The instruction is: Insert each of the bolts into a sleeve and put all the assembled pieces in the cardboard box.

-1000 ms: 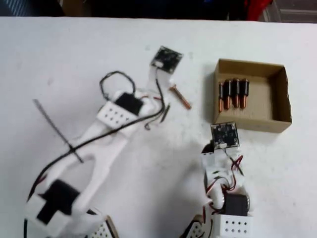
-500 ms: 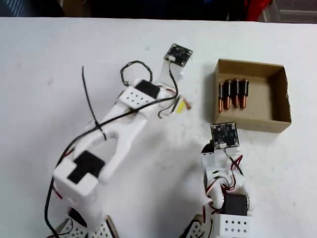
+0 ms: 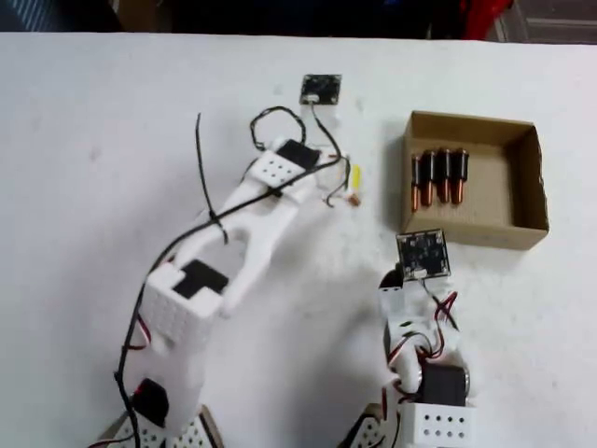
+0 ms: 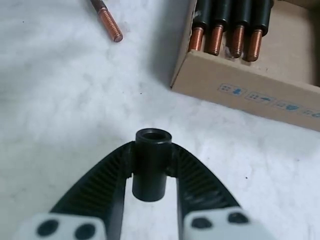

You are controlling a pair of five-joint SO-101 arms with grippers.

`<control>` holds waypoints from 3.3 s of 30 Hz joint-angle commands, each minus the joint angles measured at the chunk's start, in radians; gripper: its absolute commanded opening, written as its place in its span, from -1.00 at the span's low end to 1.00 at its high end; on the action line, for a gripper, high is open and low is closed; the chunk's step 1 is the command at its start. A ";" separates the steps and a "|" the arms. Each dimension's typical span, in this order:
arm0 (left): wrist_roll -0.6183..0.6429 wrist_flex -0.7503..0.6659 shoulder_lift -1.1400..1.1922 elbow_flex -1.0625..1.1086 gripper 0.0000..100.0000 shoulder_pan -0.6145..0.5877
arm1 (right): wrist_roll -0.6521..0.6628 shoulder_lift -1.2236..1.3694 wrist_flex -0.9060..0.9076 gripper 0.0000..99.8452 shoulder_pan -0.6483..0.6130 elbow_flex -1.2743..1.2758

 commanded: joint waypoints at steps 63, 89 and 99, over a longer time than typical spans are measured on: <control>0.140 -0.218 0.213 -0.107 -0.92 -0.068 | 0.006 -0.010 -0.025 -0.97 0.002 0.011; 0.008 0.488 -0.220 -0.114 -0.96 -0.237 | 0.006 -0.010 -0.025 -0.97 0.001 0.012; -0.172 0.700 -0.449 -0.106 -0.96 -0.249 | 0.006 -0.010 -0.025 -0.97 -0.001 0.012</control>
